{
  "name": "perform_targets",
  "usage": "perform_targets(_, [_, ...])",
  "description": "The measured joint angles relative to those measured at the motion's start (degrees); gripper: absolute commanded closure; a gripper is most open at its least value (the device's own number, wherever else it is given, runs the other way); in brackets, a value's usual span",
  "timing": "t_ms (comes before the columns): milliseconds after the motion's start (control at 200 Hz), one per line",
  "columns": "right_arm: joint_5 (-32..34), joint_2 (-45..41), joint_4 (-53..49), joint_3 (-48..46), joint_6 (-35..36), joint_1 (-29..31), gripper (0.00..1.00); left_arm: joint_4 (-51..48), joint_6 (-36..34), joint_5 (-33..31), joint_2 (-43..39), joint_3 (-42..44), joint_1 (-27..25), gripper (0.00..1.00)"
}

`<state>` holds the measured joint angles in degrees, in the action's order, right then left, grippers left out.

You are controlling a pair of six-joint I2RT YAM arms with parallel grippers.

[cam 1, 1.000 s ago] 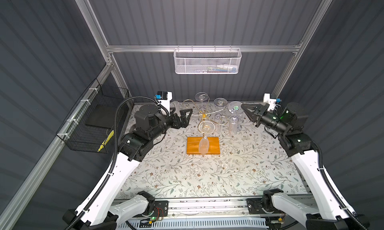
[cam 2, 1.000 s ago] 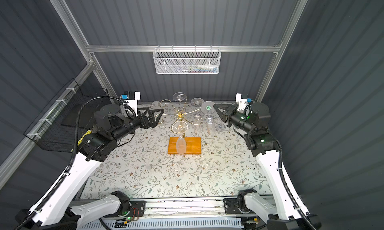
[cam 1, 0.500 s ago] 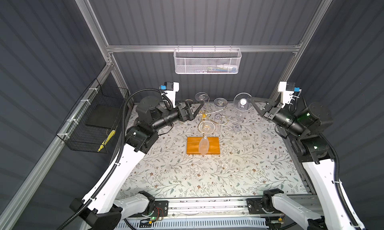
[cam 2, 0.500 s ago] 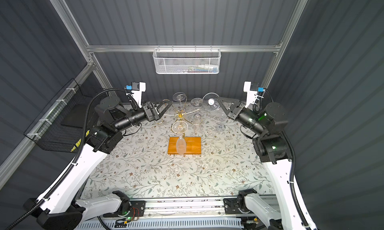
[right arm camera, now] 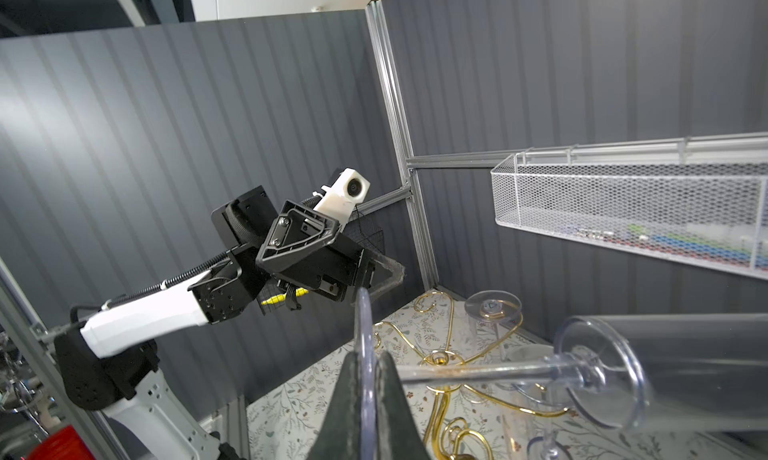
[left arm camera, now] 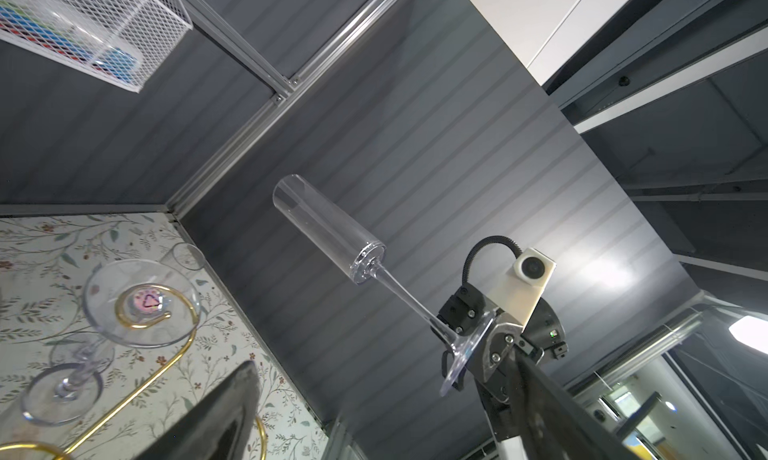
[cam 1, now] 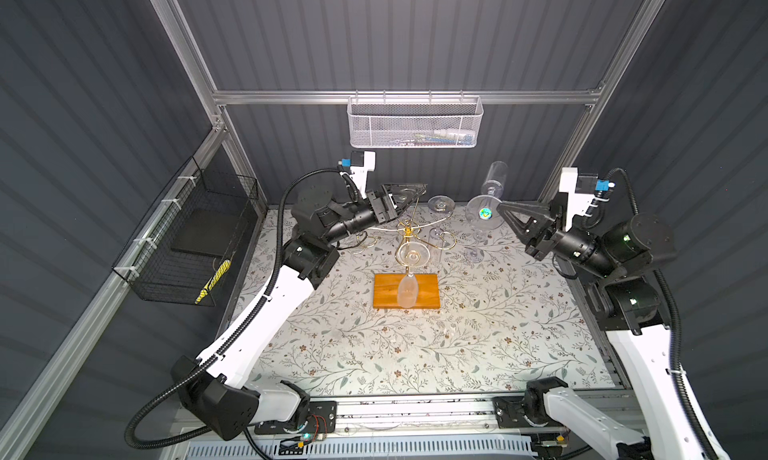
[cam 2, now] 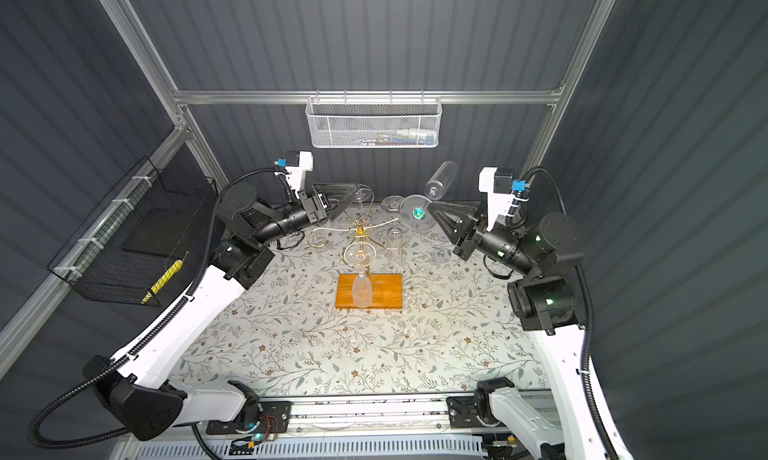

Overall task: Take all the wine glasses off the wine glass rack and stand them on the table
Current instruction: 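Lift the clear flute off the rack with the right gripper while the left reaches, then close the left gripper on the flute's bowl while the right holds its base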

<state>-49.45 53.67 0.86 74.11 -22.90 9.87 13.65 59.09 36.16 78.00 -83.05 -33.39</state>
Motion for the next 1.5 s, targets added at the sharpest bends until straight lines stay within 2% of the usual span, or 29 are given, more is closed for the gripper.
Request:
perform_targets(425, [-5.90,-0.96,2.58,-4.55,15.54,2.12,1.00,3.67,3.30,2.75,5.77,-1.81,-7.85,0.17])
perform_targets(585, [-7.58,-2.10,2.56,-5.31,20.83,3.43,1.00,4.63,3.69,2.91,6.86,-2.40,-8.17,0.17])
perform_targets(900, [-10.88,-4.07,1.51,-6.78,30.03,6.19,1.00,5.70,2.89,1.40,7.63,-3.32,-8.17,0.09])
perform_targets(1211, [-13.62,-5.22,-5.33,-6.78,39.60,9.05,1.00,7.37,3.10,1.33,10.43,-5.68,-8.17,0.07])
perform_targets(1501, [-14.99,-5.44,-11.52,-6.43,45.03,10.40,1.00,8.52,3.17,1.01,10.54,-5.73,-8.17,0.07])
